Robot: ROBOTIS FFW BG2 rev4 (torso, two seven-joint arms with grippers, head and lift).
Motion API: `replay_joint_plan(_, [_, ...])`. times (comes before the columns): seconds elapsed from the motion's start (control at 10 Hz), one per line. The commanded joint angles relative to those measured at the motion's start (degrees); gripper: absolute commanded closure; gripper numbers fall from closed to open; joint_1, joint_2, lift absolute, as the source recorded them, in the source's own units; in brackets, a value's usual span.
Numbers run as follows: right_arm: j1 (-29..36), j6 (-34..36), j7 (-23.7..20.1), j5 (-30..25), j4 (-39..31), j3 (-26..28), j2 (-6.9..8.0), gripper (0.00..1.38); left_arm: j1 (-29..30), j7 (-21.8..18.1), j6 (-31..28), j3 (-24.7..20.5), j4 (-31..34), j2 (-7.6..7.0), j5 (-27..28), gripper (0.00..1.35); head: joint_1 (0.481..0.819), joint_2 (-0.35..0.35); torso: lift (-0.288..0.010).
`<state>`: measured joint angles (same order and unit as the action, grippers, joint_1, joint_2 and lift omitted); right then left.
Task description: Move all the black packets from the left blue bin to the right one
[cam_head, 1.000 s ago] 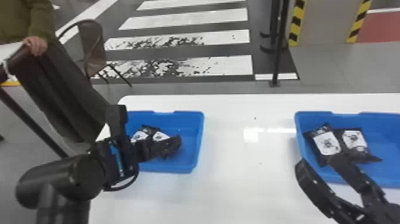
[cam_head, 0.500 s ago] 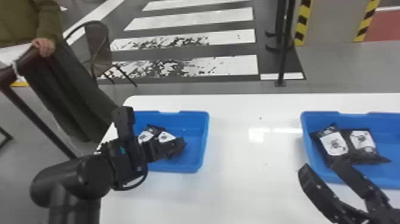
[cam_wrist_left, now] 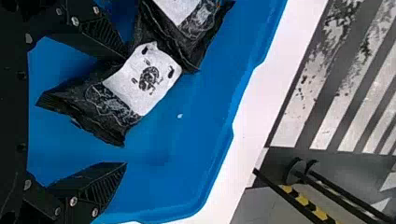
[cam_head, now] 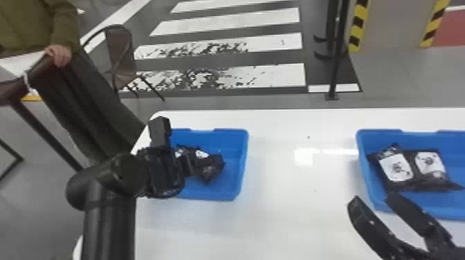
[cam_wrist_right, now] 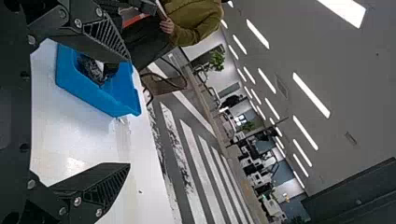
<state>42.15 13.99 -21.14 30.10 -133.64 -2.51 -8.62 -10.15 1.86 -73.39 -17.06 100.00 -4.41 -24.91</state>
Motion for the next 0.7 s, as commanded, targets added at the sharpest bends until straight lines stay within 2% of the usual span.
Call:
replay_joint_plan(0.0, [-0.4, 0.5, -0.2, 0.4, 0.5, 0.0, 0.0, 0.24, -3.5, 0.1, -2.1, 0.7, -5.4, -0.52, -0.2, 0.27, 0.695, 0.231, -0.14])
replay_joint_plan(0.1, [-0.4, 0.6, -0.4, 0.6, 0.7, 0.0, -0.09, 0.24, -4.8, 0.2, -2.1, 0.5, -8.2, -0.6, 0.0, 0.35, 0.695, 0.222, -0.14])
replay_joint_plan(0.2, [-0.4, 0.9, -0.5, 1.1, 0.8, 0.0, -0.09, 0.24, -6.0, 0.2, -3.0, 0.2, -11.3, -0.78, 0.0, 0.63, 0.695, 0.219, -0.14])
replay_joint_plan(0.4, [-0.5, 1.3, -0.7, 1.4, 1.0, 0.0, -0.09, 0.24, -6.2, 0.2, 0.6, 0.7, -14.4, -1.04, 0.2, 1.17, 0.695, 0.221, -0.14])
replay_joint_plan(0.6, [-0.5, 1.5, -0.7, 1.8, 1.1, 0.0, -0.17, 0.24, -5.3, 0.1, 6.0, 2.0, -14.8, -1.13, 1.7, 1.21, 0.695, 0.228, -0.14])
